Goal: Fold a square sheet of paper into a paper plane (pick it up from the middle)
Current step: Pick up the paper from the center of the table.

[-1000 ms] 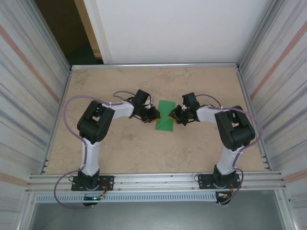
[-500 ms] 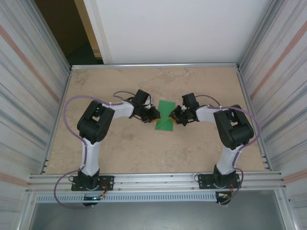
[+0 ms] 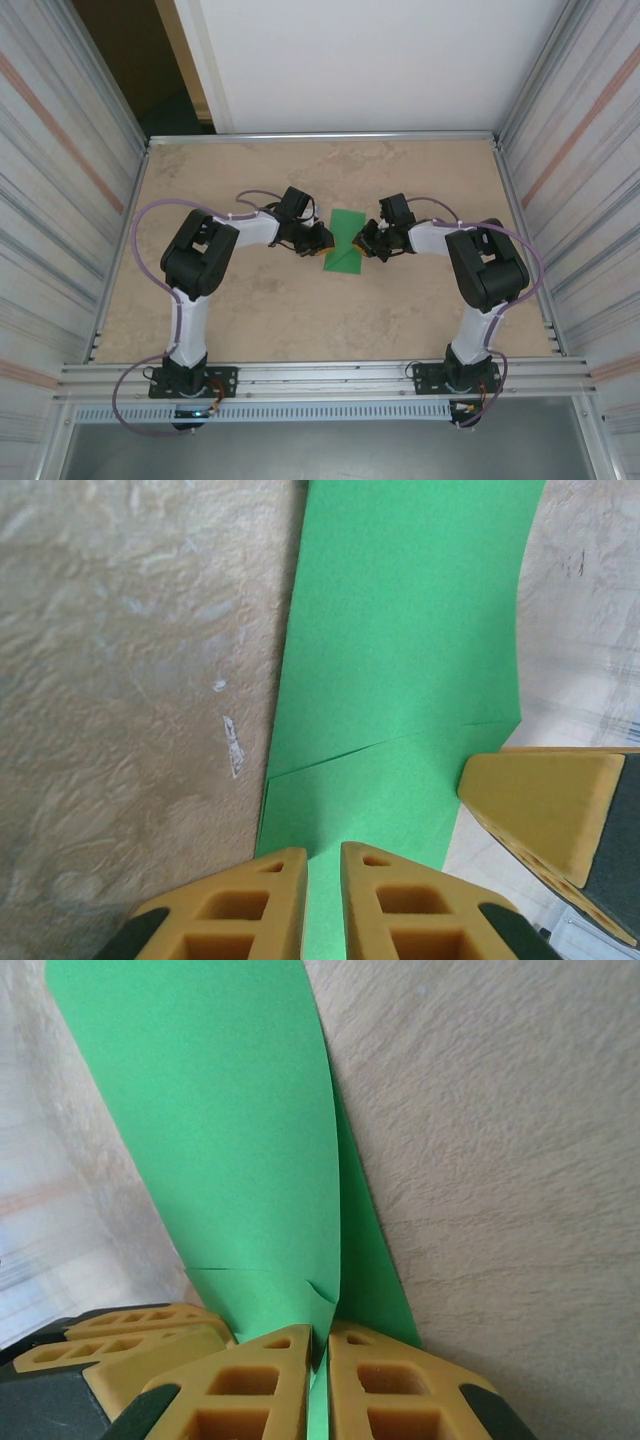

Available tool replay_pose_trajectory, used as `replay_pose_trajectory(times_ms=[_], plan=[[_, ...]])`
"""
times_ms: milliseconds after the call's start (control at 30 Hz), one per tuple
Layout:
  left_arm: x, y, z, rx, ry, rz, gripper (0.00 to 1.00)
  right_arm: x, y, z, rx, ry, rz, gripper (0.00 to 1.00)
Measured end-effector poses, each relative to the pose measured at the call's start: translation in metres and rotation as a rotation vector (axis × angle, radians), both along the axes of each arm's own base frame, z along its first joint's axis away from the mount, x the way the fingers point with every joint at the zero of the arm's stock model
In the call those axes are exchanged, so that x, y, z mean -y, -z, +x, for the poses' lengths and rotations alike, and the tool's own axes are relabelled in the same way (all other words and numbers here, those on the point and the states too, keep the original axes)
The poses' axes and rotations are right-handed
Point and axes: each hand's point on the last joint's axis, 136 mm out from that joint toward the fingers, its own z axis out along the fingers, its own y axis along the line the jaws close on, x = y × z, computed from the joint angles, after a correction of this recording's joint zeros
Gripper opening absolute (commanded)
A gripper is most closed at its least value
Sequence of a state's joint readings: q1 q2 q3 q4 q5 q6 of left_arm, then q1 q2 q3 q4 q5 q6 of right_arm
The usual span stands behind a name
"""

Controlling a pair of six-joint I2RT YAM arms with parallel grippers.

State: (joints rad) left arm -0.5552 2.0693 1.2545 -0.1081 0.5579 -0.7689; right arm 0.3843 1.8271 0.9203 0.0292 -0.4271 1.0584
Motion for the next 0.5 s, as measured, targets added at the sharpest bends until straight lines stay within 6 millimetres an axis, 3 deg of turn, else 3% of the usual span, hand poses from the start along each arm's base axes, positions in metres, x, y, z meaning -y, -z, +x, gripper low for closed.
replay_pose_trajectory(times_ms=[233,500], plan=[[0.0001,-0.0003,-0.0001,0.000,0.001,-0.001,0.18,-0.0048,0.0020,0.0003,0.002,-0.015,0.018,0.12],[-0.0077,-0.0048,0.0006,-0.006,-0.026,-0.003,0.23,-0.0090,0.0002,0.0040,0.033,-0.038,0.029,0.03]])
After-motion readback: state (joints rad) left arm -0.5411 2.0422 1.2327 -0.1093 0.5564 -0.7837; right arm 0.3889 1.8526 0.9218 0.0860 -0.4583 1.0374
